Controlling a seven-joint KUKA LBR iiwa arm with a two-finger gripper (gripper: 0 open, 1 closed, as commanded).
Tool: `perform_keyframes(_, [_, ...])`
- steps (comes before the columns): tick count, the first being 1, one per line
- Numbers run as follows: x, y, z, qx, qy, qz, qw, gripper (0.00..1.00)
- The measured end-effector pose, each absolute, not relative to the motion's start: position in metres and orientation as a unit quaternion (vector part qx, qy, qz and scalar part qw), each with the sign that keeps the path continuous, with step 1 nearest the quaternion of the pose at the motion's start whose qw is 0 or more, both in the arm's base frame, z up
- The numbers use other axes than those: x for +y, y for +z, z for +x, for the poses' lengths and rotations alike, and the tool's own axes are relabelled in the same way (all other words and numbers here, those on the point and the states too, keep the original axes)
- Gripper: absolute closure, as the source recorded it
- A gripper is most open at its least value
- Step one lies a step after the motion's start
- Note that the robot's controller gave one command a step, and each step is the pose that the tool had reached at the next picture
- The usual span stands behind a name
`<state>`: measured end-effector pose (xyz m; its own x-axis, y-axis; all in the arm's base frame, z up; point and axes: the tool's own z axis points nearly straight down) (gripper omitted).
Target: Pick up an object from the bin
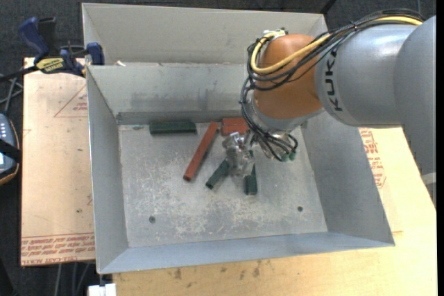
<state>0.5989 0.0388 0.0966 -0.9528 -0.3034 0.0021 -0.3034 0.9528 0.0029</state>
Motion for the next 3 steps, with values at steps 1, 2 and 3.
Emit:
perform_keyframes(1, [0.015,0.078,0.625,-0.989,-0.001,0.147,-0.002,0.0])
perform_keyframes(2, [0.015,0.08,0.625,-0.989,-0.001,0.147,-0.003,0.0])
perform_keyframes(3, [0.027,0.083,0.626,-0.981,0.0,0.196,-0.001,0.0])
